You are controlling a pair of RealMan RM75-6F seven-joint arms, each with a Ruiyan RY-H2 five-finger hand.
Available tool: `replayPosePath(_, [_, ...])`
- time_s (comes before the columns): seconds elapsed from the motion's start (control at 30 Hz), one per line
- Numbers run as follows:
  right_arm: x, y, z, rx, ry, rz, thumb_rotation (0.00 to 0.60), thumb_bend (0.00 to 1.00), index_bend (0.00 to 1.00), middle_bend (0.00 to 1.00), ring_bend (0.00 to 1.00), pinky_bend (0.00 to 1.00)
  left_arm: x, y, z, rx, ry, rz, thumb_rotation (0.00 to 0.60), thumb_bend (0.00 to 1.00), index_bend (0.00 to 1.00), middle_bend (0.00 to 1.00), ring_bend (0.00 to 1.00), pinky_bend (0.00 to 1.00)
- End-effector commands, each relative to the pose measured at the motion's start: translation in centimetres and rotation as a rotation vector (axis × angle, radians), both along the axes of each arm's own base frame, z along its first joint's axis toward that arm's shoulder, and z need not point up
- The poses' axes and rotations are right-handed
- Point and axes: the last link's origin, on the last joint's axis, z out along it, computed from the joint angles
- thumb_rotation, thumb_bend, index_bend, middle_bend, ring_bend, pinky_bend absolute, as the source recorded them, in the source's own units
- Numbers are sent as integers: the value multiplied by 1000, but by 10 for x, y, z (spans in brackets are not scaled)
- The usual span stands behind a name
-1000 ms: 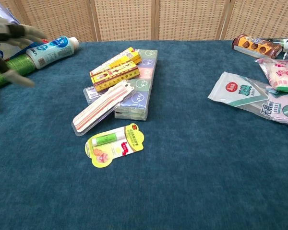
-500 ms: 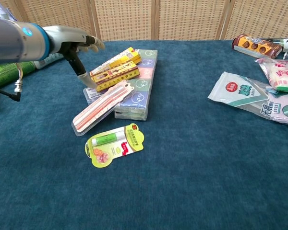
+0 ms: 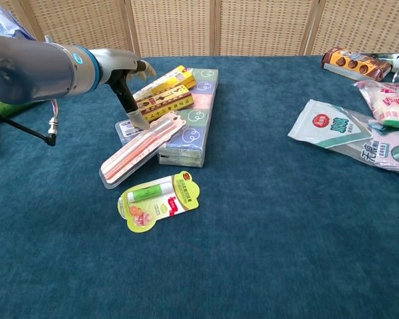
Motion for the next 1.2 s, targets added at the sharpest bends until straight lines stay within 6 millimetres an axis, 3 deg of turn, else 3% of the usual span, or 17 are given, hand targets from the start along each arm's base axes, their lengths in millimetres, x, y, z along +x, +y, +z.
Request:
replayPosePath(0.03, [0,0,0,1,-7,1,600,0,0,0,0,0,0,0,-5,10,39,-1,600,0,135,25,57,216])
replayPosePath(0.3, [0,0,1,0,-18,0,600,0,0,0,0,0,1,0,-19,40,75,-29,600,0,348,311,371,558])
replayPosePath(0.5, [-1,0,0,6,-21,-1,600,0,0,0,0,0,5,0,-5,114,60,-67,600,0,527,513,591,694])
replayPosePath(0.77, [0,3,-3,18,-12,-2,600,0,0,0,0,0,5,-2,28,176,24,-74,600,0,540,529,609,701])
replayPosePath(1.2, [4,3,-7,21,0,4,600,0,0,0,0,0,37,-7,109,315,-57,-140,600,0,536,524,608,686])
